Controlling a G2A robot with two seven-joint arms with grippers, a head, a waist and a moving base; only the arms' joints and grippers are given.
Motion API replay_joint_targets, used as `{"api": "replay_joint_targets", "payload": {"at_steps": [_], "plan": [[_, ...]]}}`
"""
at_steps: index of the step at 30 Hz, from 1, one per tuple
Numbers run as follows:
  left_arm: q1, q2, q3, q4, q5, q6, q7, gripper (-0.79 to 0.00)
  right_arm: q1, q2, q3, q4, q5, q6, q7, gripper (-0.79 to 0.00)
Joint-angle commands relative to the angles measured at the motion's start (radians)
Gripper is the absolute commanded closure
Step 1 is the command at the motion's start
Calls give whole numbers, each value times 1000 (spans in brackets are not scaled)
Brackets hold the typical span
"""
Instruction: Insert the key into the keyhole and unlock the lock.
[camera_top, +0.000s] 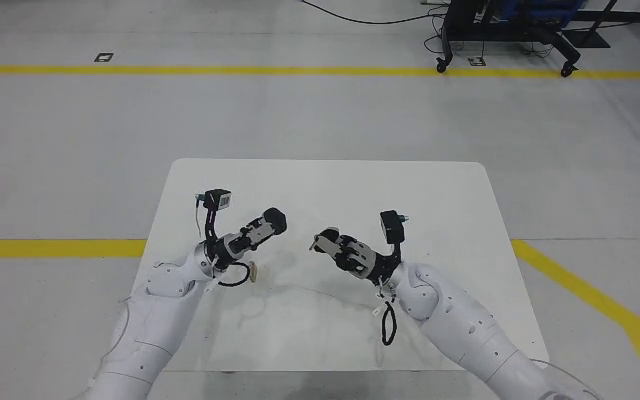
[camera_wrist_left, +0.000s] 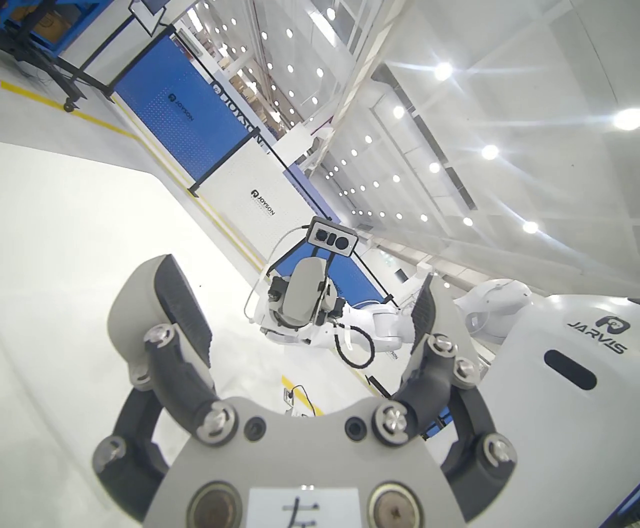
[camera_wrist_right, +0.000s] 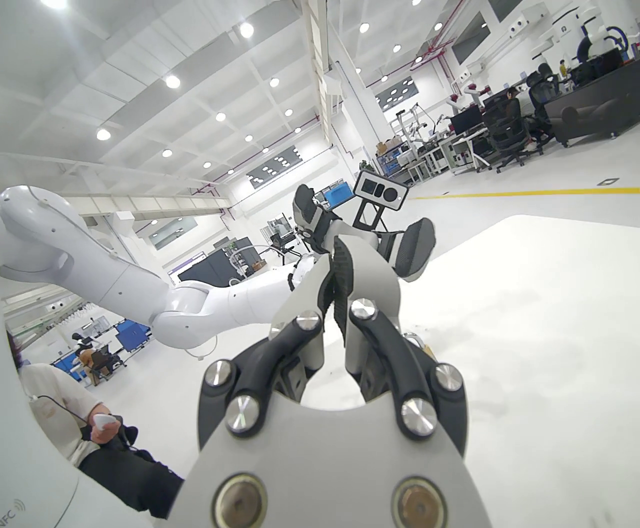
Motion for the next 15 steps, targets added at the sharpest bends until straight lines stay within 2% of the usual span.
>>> {"api": "replay_joint_targets", "payload": {"at_steps": [1,3,6,7,8,11,15], "plan": [[-1,4,27,-6,128,-52,53,-723,9,-7,-4,12,9,0,7,0],[-8,10,44,-4,153,-71,71,-702,16,-12,-5,22,12,2,11,0],[-12,20,63,-4,199,-100,100,-489,22,-19,-1,33,11,2,11,0],[-11,24,68,-4,209,-107,108,-440,23,-21,0,37,10,2,12,0],[-11,26,71,-6,208,-107,108,-425,26,-23,2,40,7,6,14,0],[-11,33,79,-11,200,-107,108,-443,31,-29,4,45,-2,18,23,0],[-13,41,93,-19,200,-107,108,-400,33,-38,2,55,-12,34,29,0]]}}
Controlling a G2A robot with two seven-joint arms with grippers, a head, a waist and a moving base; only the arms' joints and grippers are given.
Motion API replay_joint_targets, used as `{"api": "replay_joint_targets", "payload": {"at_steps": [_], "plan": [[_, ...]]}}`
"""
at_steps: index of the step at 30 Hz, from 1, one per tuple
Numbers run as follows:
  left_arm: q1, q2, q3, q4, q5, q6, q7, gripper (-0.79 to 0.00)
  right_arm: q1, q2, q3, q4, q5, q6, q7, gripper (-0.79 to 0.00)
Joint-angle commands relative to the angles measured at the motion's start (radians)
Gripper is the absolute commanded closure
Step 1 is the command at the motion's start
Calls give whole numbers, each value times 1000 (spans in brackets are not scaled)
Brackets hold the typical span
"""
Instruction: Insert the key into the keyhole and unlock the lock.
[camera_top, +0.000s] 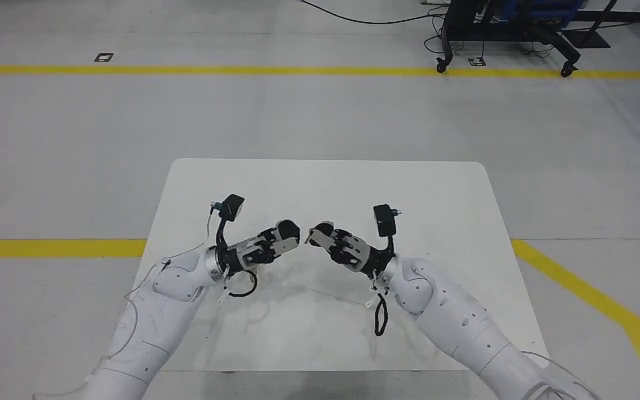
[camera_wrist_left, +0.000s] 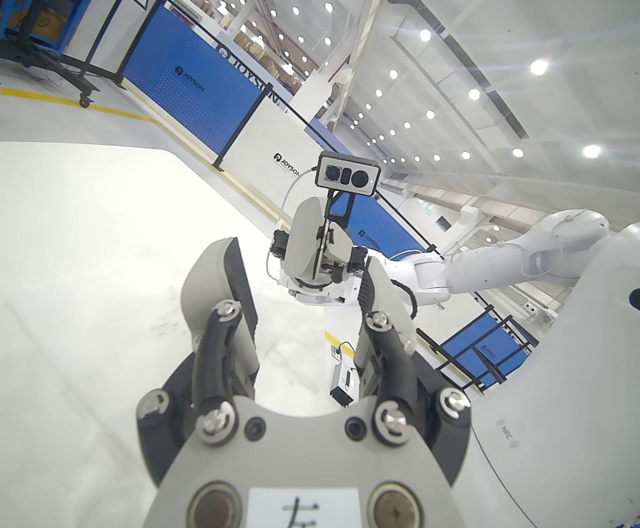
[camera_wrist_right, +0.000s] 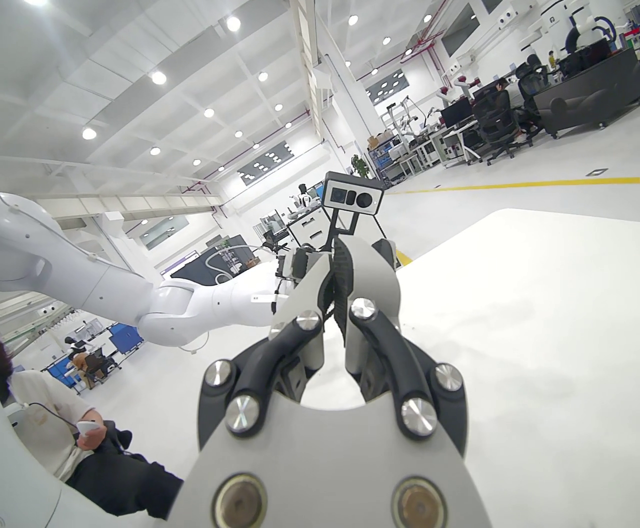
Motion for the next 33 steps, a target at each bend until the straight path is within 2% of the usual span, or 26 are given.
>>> {"api": "replay_joint_targets", "payload": {"at_steps": [1,3,6,12,17,22,23,24,28,33], "plan": [[-2,4,9,-5,4,0,0,-400,1,-5,-2,6,-4,8,2,0],[-2,7,18,-11,5,0,0,-391,1,-9,-2,11,-6,8,3,0],[-4,12,31,-15,3,0,0,-419,-1,-14,3,15,-12,7,2,0],[-10,22,49,-22,21,0,0,-320,-11,-20,13,18,-18,-6,4,0],[-16,25,60,-19,30,0,0,-280,-15,-25,20,20,-14,-13,14,0],[-21,26,69,-16,36,0,0,-148,-17,-30,23,25,-8,-23,40,0],[-21,27,70,-15,38,0,0,-92,-17,-31,23,27,-6,-24,46,0],[-23,27,71,-15,41,0,0,0,-18,-32,24,28,-3,-24,51,0],[-25,29,63,-21,84,0,10,0,-19,-34,34,26,0,-24,62,0],[-11,27,53,-30,170,0,74,0,-29,-35,50,16,-11,-23,67,0]]}}
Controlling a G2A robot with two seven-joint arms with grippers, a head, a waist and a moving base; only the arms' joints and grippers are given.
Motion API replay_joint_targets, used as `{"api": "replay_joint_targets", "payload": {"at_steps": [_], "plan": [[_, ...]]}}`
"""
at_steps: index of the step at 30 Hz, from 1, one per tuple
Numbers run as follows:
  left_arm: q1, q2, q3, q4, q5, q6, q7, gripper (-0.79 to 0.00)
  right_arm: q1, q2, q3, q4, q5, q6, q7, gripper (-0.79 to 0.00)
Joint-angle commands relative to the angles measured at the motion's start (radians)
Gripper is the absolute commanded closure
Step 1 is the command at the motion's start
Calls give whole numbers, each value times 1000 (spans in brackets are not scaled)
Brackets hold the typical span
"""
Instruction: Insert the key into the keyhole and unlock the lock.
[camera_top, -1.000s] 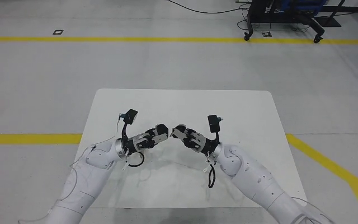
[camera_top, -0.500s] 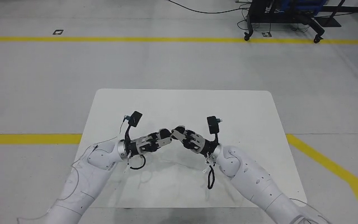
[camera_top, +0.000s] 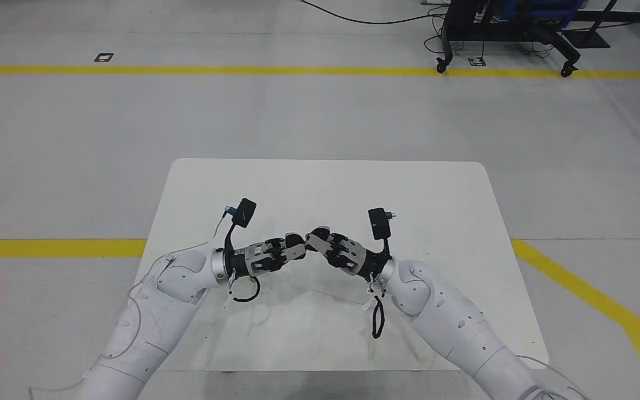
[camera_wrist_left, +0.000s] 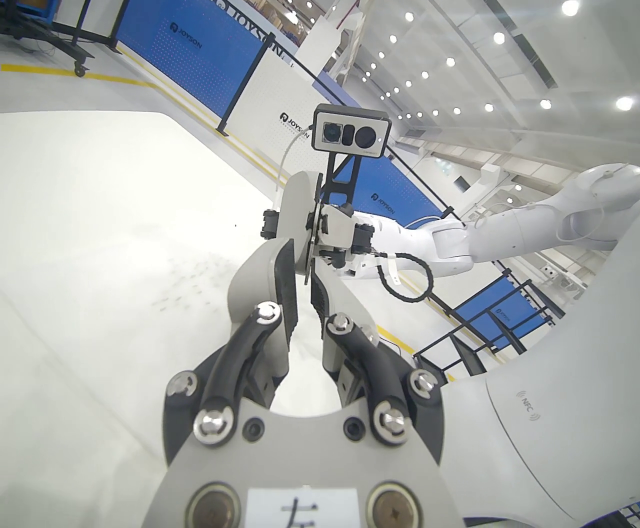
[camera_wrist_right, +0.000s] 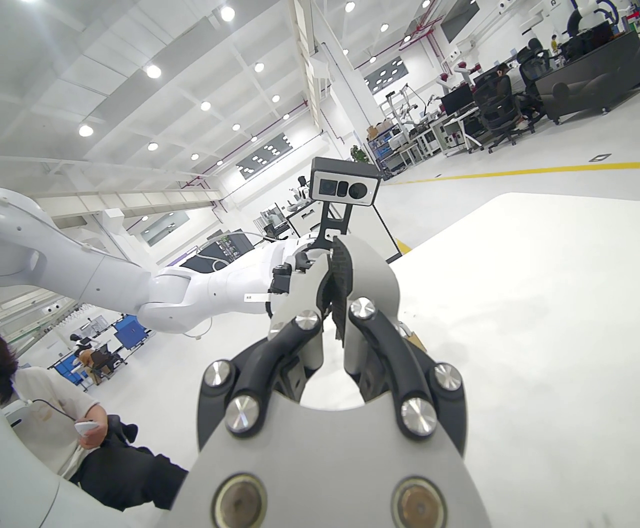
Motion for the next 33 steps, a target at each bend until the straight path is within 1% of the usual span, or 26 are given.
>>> {"api": "replay_joint_targets", "payload": {"at_steps": [1,7,20,21,22,23,26,29,33], "plan": [[5,-1,-1,1,15,0,29,0,-5,0,6,-3,-4,1,3,0],[8,1,-2,5,-7,0,56,0,-18,-2,21,-14,-14,9,12,0],[7,7,-2,6,-82,0,31,0,-35,-6,41,-38,-22,24,42,0],[7,8,-2,6,-83,0,29,0,-36,-7,42,-39,-21,24,43,-80],[7,8,-4,7,-84,0,29,0,-38,-8,41,-39,-15,23,46,-619],[7,9,-6,9,-87,0,31,0,-38,-9,41,-37,-9,25,51,-785],[9,10,-17,18,-95,0,47,0,-37,-11,40,-36,-1,37,66,-785],[22,11,-53,30,-88,0,111,0,-37,-11,40,-36,-1,37,66,-785],[25,11,-57,33,-94,0,119,0,-37,-11,40,-36,-1,37,66,-785]]}}
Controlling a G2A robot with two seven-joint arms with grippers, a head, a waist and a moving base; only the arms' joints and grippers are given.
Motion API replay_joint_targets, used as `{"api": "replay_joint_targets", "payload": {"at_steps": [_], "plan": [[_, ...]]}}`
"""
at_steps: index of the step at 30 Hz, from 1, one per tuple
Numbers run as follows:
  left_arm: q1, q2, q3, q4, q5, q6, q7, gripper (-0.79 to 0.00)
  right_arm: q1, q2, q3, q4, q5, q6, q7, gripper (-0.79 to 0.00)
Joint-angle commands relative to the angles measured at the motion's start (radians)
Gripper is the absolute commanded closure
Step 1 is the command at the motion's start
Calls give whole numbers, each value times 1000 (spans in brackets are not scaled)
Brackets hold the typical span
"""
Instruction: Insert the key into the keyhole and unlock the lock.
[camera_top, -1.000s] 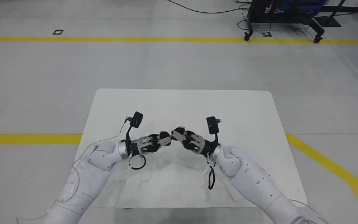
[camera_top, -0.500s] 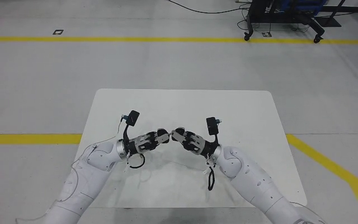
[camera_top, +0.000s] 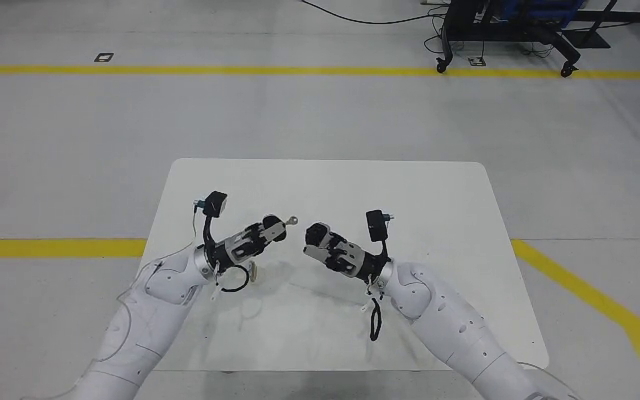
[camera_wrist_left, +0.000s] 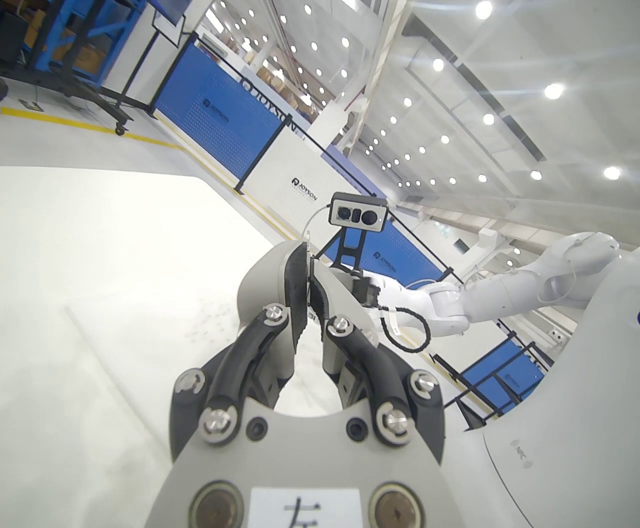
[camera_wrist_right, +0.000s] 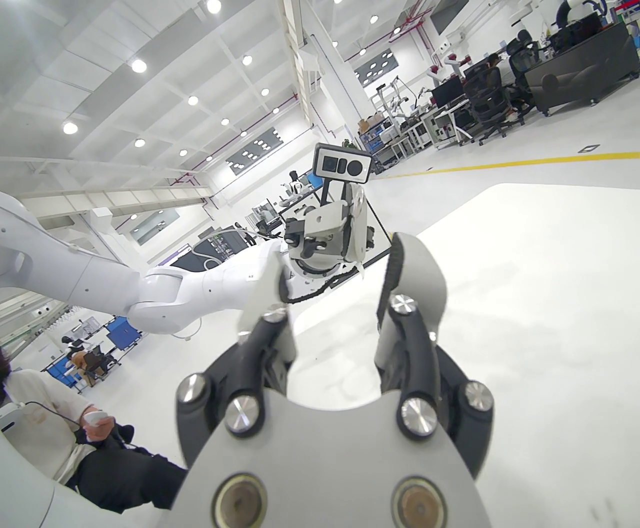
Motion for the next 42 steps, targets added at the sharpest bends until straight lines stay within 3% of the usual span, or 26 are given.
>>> {"api": "replay_joint_targets", "payload": {"at_steps": [1,9,13,18,22,26,27,30,31,35,42], "plan": [[-1,0,1,0,0,0,-3,0,0,0,0,0,0,0,0,-785],[11,1,3,-25,15,40,9,0,0,0,0,0,0,0,0,-785],[8,13,-2,-42,82,49,-81,0,13,14,23,-20,-52,77,140,-785],[0,32,9,-71,70,47,-226,0,-10,51,83,-74,8,54,359,-785],[-8,43,49,-99,73,65,-243,0,-32,76,109,-123,94,63,530,-785],[-20,53,80,-107,79,55,-233,0,-46,89,118,-154,176,80,625,-785],[-23,55,85,-105,76,51,-230,0,-48,91,118,-156,200,74,635,-770],[-30,64,99,-101,75,43,-221,0,-46,94,116,-150,254,58,660,-465],[-32,66,104,-100,75,41,-219,0,-44,95,114,-148,263,58,666,-416],[-41,73,120,-97,83,32,-211,0,-32,97,111,-140,283,66,673,-339],[-53,84,140,-86,78,16,-195,0,-21,95,99,-132,293,67,656,-283]]}}
